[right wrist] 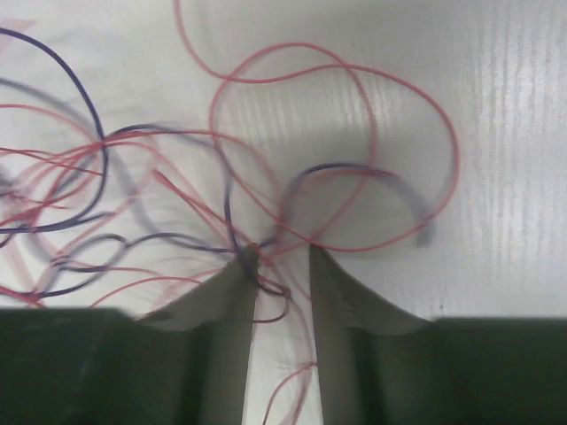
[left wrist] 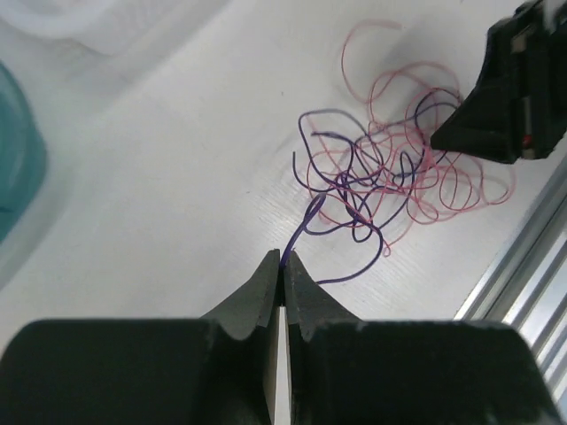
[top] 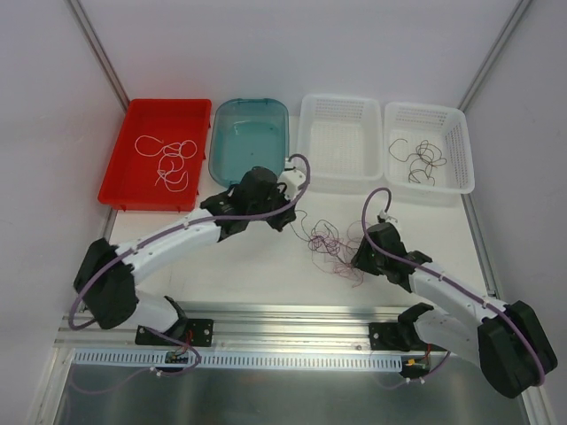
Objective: Untangle the cables
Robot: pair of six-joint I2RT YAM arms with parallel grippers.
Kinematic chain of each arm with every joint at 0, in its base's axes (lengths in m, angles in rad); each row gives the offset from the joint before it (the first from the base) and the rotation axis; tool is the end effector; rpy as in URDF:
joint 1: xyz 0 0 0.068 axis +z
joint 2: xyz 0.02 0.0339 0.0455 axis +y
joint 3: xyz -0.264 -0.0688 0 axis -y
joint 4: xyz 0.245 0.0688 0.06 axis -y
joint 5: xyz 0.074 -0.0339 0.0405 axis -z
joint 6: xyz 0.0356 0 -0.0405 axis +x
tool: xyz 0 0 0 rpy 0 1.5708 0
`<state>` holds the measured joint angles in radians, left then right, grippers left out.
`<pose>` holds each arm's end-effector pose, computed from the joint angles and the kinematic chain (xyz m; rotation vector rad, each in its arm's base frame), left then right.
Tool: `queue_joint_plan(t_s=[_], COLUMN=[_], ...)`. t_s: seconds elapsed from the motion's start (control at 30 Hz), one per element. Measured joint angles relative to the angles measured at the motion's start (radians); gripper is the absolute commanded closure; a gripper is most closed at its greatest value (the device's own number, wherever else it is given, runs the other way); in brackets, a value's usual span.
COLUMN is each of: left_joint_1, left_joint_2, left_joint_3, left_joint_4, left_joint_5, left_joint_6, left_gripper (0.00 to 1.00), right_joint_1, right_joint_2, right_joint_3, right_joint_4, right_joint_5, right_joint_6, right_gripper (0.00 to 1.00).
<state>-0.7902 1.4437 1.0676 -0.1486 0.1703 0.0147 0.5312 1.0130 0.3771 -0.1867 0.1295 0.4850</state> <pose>0.2285 -0.2393 0.2865 0.9398 1.9375 -0.6389 0.1639 0.0909 0.1601 0.0057 2.4093 0.3236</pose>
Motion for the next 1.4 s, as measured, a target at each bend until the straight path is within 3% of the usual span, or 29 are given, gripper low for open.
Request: queue_joint_plan(t_s=[0.1, 0.27, 0.47, 0.63, 1.1, 1.2, 1.33, 1.4], left_joint_1=[0.009, 0.075, 0.272, 0.402, 0.554, 0.566, 0.570, 0.569], left_joint_2=[-0.156, -0.360, -0.510, -0.537, -0.521, -0.509, -0.505, -0.500], left_joint_3=[-0.025, -0.042, -0.015, 0.098, 0.332, 0.384, 0.438, 0.462], left_joint_4=[-0.011, -0.090, -0.268, -0.404, -0.569, -0.577, -0.582, -0.588], left_joint_5=[-0.050, -0.148, -0.277, -0.399, -0.678, -0.692, -0.603, -0.527], left_joint_6=[-0.028, -0.064, -0.082, -0.076, -0.010, -0.001, -0.012, -0.028], left_gripper=[1.00, 1.00, 1.00, 1.00, 1.00, 1.00, 1.00, 1.00], right_joint_1=[-0.006, -0.017, -0.047, -0.072, -0.201, -0.231, -0.240, -0.240], right_joint_2=[0.011, 0.013, -0.004, -0.034, -0.172, -0.199, -0.214, -0.212], right_joint_3=[-0.001, -0.001, 0.000, 0.000, 0.064, 0.092, 0.124, 0.143], right_joint_4=[-0.011, -0.016, -0.043, -0.097, -0.312, -0.349, -0.376, -0.385], right_joint_5=[0.013, 0.020, 0.023, 0.034, 0.096, 0.098, 0.081, 0.064], right_joint_6=[0.005, 0.010, 0.011, 0.005, -0.079, -0.103, -0.134, -0.148], right_gripper=[0.94, 0.98, 0.99, 0.99, 0.98, 0.98, 0.93, 0.85])
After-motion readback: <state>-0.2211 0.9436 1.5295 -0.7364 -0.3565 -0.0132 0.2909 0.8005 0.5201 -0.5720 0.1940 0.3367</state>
